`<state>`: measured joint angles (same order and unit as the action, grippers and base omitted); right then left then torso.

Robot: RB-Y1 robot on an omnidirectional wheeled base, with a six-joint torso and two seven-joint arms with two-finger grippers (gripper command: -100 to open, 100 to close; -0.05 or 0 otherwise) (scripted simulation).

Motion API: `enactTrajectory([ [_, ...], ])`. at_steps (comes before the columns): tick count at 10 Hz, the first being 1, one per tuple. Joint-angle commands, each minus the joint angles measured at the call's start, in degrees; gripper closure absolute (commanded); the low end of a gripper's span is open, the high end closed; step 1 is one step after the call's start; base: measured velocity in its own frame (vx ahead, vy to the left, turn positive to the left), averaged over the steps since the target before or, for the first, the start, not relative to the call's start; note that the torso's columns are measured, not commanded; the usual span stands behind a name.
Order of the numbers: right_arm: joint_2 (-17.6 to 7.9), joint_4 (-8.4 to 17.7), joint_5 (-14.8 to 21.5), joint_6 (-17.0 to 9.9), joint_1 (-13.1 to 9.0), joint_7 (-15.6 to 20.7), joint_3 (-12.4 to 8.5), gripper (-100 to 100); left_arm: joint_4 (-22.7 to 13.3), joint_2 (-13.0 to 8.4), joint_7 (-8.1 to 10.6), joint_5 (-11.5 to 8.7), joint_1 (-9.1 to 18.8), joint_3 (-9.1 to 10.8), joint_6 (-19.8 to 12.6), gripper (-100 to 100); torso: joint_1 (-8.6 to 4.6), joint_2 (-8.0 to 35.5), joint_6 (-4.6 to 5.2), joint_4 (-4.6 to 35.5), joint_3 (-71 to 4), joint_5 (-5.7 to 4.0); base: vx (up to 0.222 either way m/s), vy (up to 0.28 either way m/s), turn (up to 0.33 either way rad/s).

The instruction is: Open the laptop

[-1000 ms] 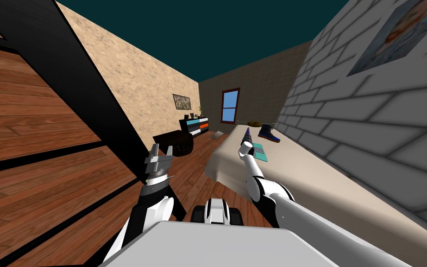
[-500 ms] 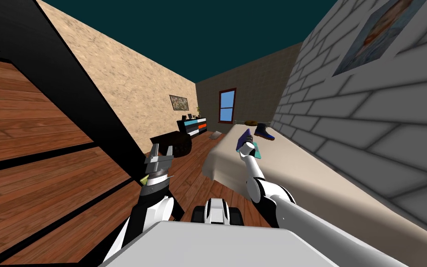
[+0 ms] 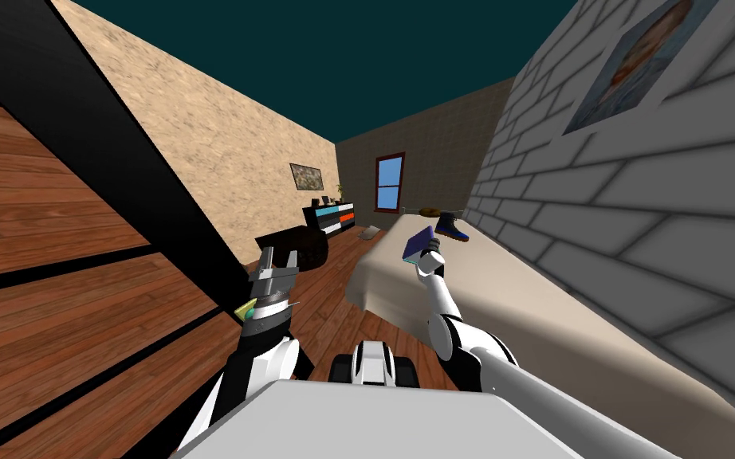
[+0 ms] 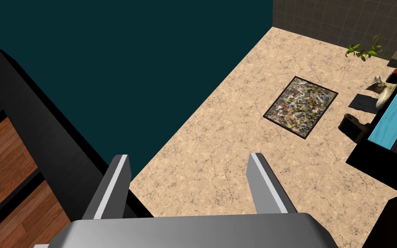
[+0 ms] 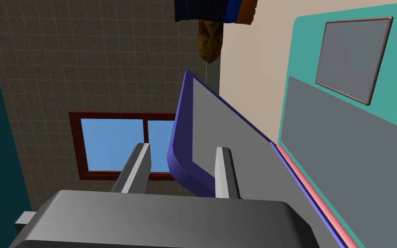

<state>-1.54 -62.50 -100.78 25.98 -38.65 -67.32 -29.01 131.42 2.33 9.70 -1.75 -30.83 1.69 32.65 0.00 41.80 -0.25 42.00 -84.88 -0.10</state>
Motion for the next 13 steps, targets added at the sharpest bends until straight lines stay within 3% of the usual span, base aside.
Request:
enactTrajectory([
  [1, 0.7, -1.6, -2.9, -2.3, 2.6, -3.4, -1.0, 100, 0.0, 0.0, 0.0, 0.0, 0.0, 0.0, 0.0, 0, -0.04, 0.0, 0.03, 0.0, 0.0, 0.0, 0.004, -0.025, -0.003],
  [3, 1.0, -2.7, -4.9, -3.9, 4.5, -6.2, -1.7, 100, 0.0, 0.0, 0.0, 0.0, 0.0, 0.0, 0.0, 0, -0.12, 0.1, 0.14, 0.1, 0.1, 0.02, 0.007, -0.03, -0.004],
  [4, 0.5, -1.6, -3.8, -3.3, 3.4, -5.9, -1.5, 100, 0.0, 0.0, 0.0, 0.0, 0.0, 0.0, 0.0, 0, -0.1, 0.2, 0.18, 0.2, 0.1, 0.04, 0.002, -0.012, -0.01],
  [5, -2.3, 0.2, -1.1, -6.3, 5.6, -3.3, 1.3, 100, 0.0, 0.0, 0.0, 0.0, 0.0, 0.0, 0.0, 0, 0.04, 0.4, 0.17, 0.3, 0.2, 0.13, -0.039, -0.01, 0.304],
  [7, -3.5, 0.2, 2.6, -9.0, 5.6, -0.8, 1.3, 100, 0.0, 0.0, 0.0, 0.0, 0.0, 0.0, 0.0, 0, 0.2, 0.6, 0.15, 0.4, 0.4, 0.2, -0.04, -0.004, 0.104],
  [9, -3.5, 0.2, 6.7, -9.2, 5.6, 1.6, 1.3, 100, 0.0, 0.0, 0.0, 0.0, 0.0, 0.0, 0.0, 0, 0.1, 0.6, 0.34, 0.4, 0.4, 0.22, 0.002, 0.007, -0.03],
  [10, -5.3, 0.4, 2.7, -9.3, 5.9, 3.3, -1.4, -100, 0.0, 0.0, 0.0, 0.0, 0.0, 0.0, 0.0, 0, 0.08, 0.6, 0.28, 0.4, 0.4, 0.2, -0.037, 0.013, 0.329],
  [11, -5.3, 0.4, 2.2, -9.3, 5.9, 4.1, -1.4, -100, 0.0, 0.0, 0.0, 0.0, 0.0, -0.01, 0.0, 0, 0.11, 0.7, 0.19, 0.4, 0.4, 0.17, -0.042, 0.006, 0.182],
  [12, -7.2, 0.2, -0.3, -9.5, 6.2, 6.3, -4.0, -100, 0.0, 0.0, 0.0, 0.0, 0.0, 0.0, 0.0, 0, 0.01, 0.6, 0.3, 0.3, 0.4, 0.12, -0.066, 0.014, 0.292],
  [13, -7.2, 0.2, -1.2, -9.5, 6.2, 7.7, -4.1, -100, 0.0, 0.0, 0.0, 0.0, 0.0, -0.01, 0.0, 0, 0.0, 0.6, 0.24, 0.3, 0.4, 0.1, -0.059, 0.008, 0.155],
])
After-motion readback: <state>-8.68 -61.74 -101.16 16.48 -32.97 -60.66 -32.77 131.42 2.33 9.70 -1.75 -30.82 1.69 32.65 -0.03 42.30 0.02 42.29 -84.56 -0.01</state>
